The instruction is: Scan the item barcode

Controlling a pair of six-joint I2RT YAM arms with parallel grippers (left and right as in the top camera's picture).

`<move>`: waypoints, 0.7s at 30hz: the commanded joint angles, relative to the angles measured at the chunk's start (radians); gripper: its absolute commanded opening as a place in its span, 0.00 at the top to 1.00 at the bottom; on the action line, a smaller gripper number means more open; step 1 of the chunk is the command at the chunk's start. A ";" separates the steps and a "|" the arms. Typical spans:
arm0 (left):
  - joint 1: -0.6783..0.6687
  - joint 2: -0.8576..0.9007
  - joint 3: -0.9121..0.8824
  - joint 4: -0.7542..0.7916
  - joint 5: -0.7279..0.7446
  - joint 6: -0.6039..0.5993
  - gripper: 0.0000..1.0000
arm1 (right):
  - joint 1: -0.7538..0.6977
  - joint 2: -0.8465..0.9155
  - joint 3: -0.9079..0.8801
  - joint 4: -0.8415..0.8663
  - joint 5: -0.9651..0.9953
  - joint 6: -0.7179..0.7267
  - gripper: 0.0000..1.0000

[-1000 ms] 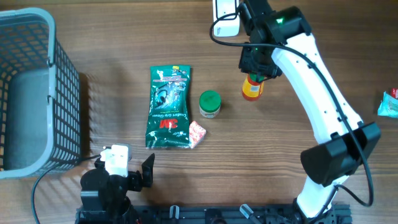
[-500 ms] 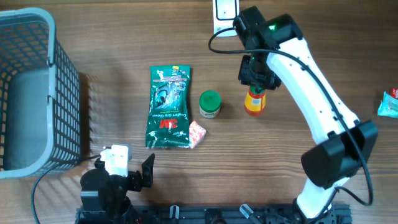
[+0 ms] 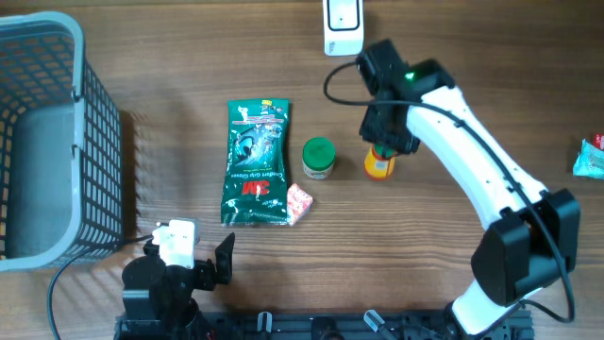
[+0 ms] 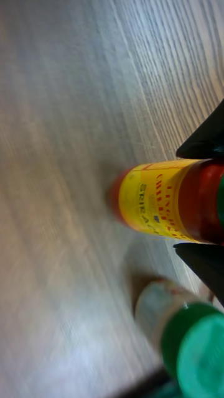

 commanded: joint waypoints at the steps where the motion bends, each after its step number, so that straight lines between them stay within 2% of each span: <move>1: 0.006 -0.007 -0.001 -0.001 0.012 -0.006 0.00 | 0.004 -0.004 -0.028 0.040 -0.010 0.056 0.69; 8: 0.006 -0.007 -0.001 -0.001 0.012 -0.006 0.00 | 0.004 -0.017 0.002 0.060 -0.060 0.075 0.45; 12: 0.006 -0.007 -0.001 -0.001 0.012 -0.006 0.00 | 0.004 -0.057 0.064 0.024 -0.074 0.077 0.20; 14: 0.006 -0.007 -0.001 -0.001 0.012 -0.006 0.00 | 0.004 -0.090 0.105 -0.012 -0.079 0.079 0.02; 21: 0.006 -0.007 -0.001 -0.001 0.012 -0.006 0.00 | -0.001 -0.254 0.253 -0.157 -0.084 0.127 0.00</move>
